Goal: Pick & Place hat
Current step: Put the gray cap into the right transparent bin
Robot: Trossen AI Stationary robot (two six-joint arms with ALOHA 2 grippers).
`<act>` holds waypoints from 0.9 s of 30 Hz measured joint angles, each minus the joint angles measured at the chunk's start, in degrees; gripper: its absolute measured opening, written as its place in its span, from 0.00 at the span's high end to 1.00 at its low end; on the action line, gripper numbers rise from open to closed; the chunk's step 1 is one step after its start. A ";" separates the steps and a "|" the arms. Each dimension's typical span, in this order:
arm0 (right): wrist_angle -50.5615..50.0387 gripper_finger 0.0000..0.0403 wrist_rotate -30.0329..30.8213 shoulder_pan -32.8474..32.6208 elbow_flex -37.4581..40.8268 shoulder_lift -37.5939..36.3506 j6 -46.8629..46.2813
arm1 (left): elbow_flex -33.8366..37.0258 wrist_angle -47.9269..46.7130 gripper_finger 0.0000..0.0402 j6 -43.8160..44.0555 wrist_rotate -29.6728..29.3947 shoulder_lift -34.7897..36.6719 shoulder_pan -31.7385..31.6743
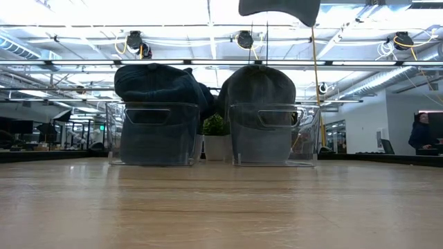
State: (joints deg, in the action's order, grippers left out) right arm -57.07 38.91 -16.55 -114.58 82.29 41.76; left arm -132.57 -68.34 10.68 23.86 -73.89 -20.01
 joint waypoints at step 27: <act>8.37 0.93 -7.78 11.90 20.10 0.63 -0.15 | 0.00 0.00 0.33 -2.08 0.13 -0.02 0.00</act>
State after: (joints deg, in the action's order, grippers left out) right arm -48.70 31.13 -4.65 -94.47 82.92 41.61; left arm -132.57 -68.34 8.59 23.99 -73.91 -20.01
